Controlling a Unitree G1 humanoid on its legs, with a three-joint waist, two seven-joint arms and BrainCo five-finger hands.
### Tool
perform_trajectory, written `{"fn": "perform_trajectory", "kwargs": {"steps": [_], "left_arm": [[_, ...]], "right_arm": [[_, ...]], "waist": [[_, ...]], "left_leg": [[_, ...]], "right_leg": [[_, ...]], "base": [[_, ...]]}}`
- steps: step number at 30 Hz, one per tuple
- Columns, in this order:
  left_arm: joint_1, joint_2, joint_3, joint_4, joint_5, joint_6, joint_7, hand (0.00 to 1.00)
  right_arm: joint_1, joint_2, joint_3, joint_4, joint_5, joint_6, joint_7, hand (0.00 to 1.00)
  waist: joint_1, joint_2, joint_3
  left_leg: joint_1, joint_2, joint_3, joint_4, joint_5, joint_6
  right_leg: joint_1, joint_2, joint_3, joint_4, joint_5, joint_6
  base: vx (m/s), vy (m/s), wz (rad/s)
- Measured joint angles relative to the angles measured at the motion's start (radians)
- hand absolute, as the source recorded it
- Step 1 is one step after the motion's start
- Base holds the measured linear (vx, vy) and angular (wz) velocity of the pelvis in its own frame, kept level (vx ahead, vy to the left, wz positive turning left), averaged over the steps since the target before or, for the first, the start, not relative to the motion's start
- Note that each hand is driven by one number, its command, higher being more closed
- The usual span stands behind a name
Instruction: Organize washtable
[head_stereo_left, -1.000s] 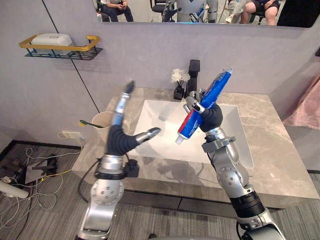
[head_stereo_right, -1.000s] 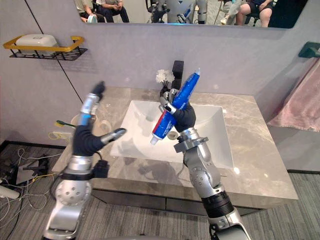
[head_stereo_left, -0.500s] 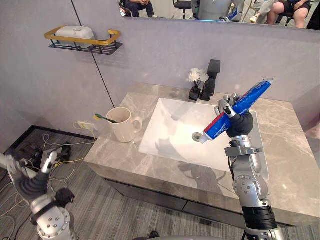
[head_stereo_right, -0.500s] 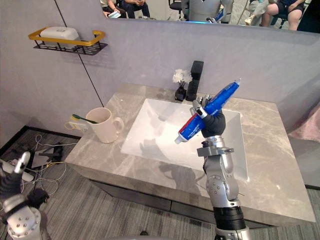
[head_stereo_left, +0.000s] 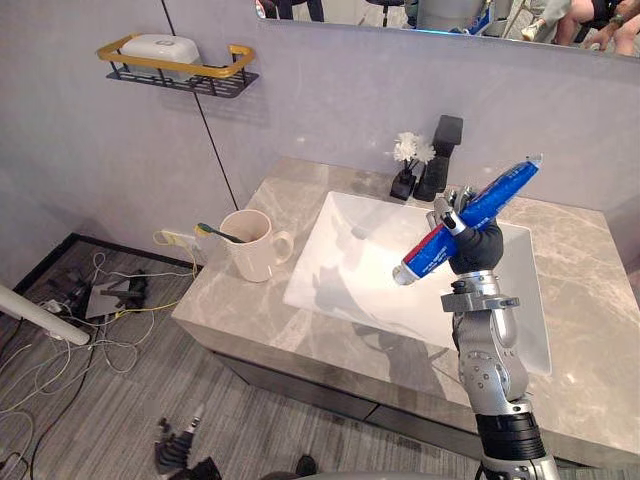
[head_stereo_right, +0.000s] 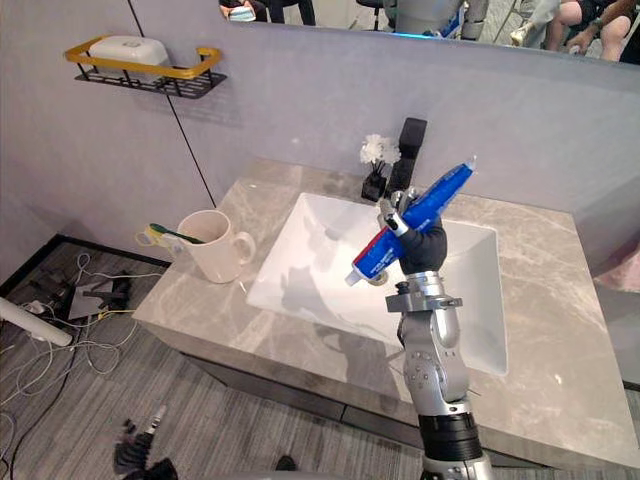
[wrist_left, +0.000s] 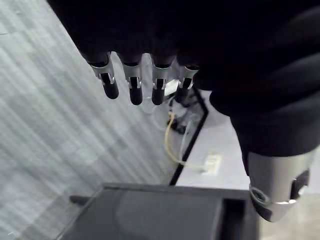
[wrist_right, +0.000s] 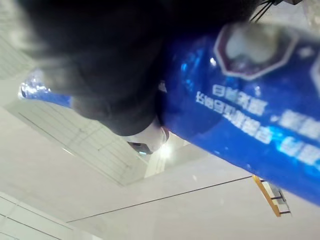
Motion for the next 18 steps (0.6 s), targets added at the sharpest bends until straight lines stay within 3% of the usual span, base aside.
{"fn": "perform_trajectory", "kwargs": {"steps": [6,11,18], "left_arm": [[-0.02,0.058,-0.106,0.062,0.003,0.003,-0.031,0.0],[-0.034,0.087,-0.155,0.081,0.011,0.003,-0.034,0.0],[-0.045,0.119,-0.223,0.08,0.04,-0.01,-0.052,0.0]], "right_arm": [[-0.001,0.001,0.034,0.0,-0.033,0.0,-0.015,1.0],[-0.03,0.001,0.068,0.0,-0.087,-0.003,-0.046,1.0],[-0.226,0.008,0.119,0.0,-0.214,-0.042,-0.102,1.0]], "waist": [[0.004,0.0,0.001],[0.024,0.001,0.001],[0.055,-0.012,0.019]], "left_leg": [[-0.003,0.001,-0.015,0.014,-0.001,0.0],[-0.007,0.002,-0.021,0.018,0.0,0.0],[-0.02,-0.002,-0.051,0.026,0.002,-0.003]], "right_leg": [[-0.001,0.0,-0.009,0.012,-0.005,0.001],[-0.001,0.0,-0.015,0.013,-0.005,0.001],[0.015,0.004,-0.049,0.01,-0.006,0.001]], "base": [[-0.05,-0.008,0.06],[-0.03,-0.007,0.04],[0.02,-0.009,0.13]]}}
